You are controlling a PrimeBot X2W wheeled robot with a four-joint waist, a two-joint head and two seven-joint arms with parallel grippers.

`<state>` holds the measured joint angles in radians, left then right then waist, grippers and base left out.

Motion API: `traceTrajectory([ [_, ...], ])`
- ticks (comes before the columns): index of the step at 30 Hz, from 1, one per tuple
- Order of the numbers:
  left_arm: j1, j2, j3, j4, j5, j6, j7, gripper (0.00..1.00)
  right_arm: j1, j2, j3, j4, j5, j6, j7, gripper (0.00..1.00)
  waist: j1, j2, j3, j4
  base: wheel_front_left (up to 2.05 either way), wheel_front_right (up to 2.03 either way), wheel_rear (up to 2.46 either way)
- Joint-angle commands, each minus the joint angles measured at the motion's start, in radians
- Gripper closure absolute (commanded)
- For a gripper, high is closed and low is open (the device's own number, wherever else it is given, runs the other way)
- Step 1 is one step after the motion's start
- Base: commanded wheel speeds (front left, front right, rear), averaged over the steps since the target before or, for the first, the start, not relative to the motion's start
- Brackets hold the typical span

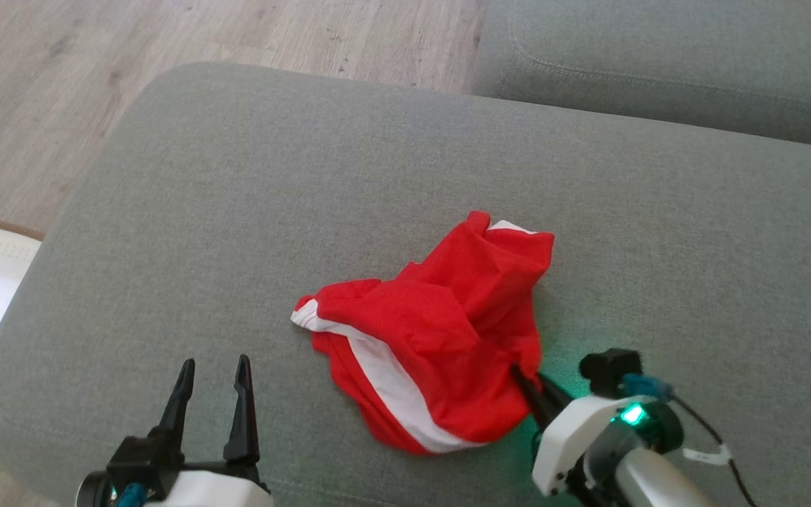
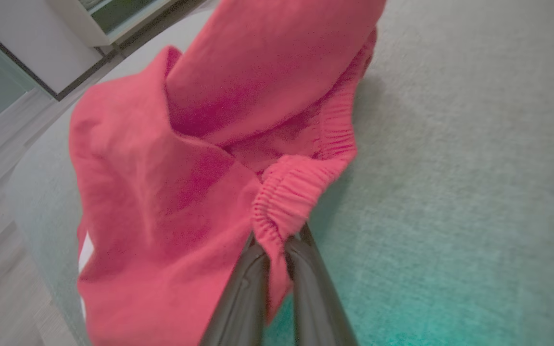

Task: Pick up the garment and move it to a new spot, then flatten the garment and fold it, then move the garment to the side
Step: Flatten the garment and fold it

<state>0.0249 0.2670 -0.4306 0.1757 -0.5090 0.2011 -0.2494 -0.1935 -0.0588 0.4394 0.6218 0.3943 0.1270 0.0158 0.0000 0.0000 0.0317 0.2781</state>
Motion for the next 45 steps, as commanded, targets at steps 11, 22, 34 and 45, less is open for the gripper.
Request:
traceTrajectory([
  [11, -0.018, 0.001, 0.043, -0.032, 0.017, -0.007, -0.012, 0.0, -0.06, 0.009, -0.289, -0.076, -0.151, 0.004, -0.085, 1.0, 0.0, 0.0, -0.022, -0.057, 0.0, 0.0, 0.0],
  [22, -0.031, -0.023, 0.044, -0.02, 0.029, -0.028, -0.012, 0.0, 0.078, 0.009, -0.468, -0.174, -0.256, 0.004, -0.05, 1.0, 0.0, 0.0, 0.007, -0.104, 0.0, 0.0, 0.0],
  [34, -0.038, -0.04, 0.031, 0.001, 0.05, -0.053, -0.012, 0.0, 0.115, 0.009, -0.494, -0.28, -0.271, 0.004, -0.115, 0.0, 0.0, 0.0, -0.014, -0.132, 0.0, 0.0, 0.0],
  [45, -0.052, -0.07, -0.117, 0.047, 0.06, -0.156, 0.082, 0.0, 0.179, 0.009, -0.476, -0.431, -0.244, 0.004, -0.114, 0.0, 0.0, 0.0, -0.026, -0.169, 0.0, 0.0, 0.0],
])
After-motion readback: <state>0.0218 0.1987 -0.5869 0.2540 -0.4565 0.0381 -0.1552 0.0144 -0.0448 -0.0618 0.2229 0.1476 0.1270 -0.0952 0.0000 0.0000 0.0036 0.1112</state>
